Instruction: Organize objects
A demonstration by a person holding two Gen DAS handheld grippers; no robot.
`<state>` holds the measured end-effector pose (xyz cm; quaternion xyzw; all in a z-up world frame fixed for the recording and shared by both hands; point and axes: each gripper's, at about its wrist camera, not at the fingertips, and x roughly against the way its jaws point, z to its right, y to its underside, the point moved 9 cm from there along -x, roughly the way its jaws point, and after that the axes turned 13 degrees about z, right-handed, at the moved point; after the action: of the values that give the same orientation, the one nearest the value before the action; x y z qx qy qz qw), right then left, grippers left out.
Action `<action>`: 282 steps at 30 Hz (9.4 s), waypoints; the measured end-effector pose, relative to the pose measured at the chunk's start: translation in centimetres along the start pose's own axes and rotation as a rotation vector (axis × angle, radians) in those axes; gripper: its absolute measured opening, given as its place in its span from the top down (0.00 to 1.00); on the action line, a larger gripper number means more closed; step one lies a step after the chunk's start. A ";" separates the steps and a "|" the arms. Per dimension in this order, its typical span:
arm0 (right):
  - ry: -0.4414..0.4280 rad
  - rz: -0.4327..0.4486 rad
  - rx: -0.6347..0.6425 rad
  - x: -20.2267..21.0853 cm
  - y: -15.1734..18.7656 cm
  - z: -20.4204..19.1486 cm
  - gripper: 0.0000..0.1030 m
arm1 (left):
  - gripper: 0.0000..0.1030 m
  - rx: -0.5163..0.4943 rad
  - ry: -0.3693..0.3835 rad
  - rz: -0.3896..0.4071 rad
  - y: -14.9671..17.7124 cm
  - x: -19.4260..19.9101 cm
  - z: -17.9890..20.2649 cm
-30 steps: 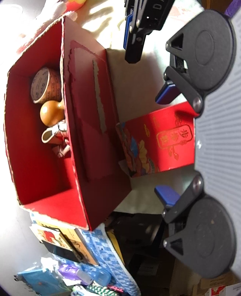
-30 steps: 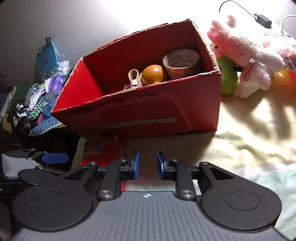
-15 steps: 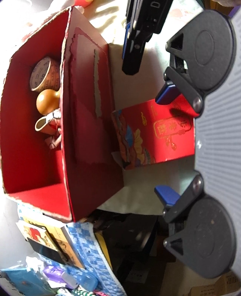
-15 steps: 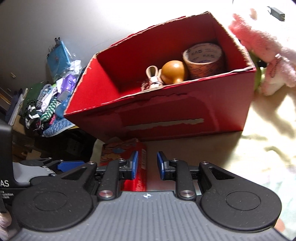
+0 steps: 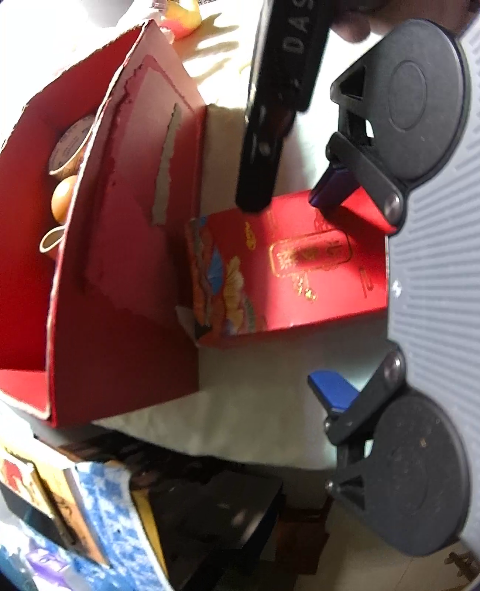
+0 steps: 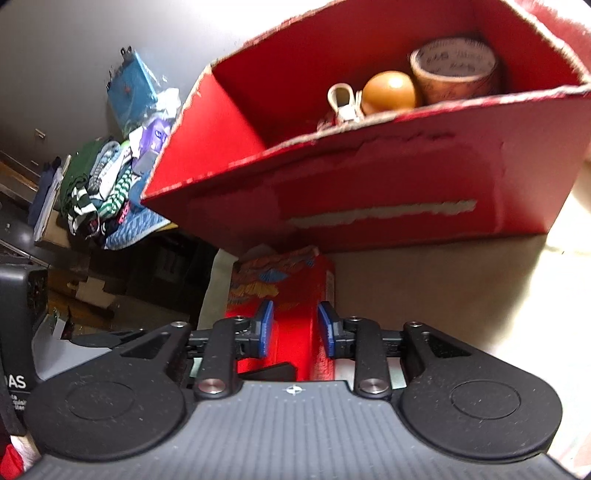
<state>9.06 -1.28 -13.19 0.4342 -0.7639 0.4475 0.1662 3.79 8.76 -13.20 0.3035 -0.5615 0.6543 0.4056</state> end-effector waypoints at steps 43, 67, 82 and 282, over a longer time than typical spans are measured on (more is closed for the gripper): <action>0.035 0.100 -0.184 7.2 0.9 6.8 0.66 | 0.12 -0.358 0.242 -0.001 0.7 0.5 12.6; 0.033 0.514 -0.122 18.1 -8.2 9.6 0.66 | 0.12 -0.508 0.409 0.268 -6.4 6.0 23.7; -0.215 0.364 -0.156 6.6 -14.5 3.0 0.66 | 0.12 -0.326 0.155 0.399 -16.3 6.2 13.0; 0.439 0.362 0.192 5.0 -14.1 3.2 0.51 | 0.03 -0.133 -0.296 0.266 -14.6 2.7 3.5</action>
<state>18.12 -9.70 -4.08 0.1975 -0.7290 0.6232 0.2030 14.99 6.38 -3.10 0.2922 -0.6921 0.6117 0.2478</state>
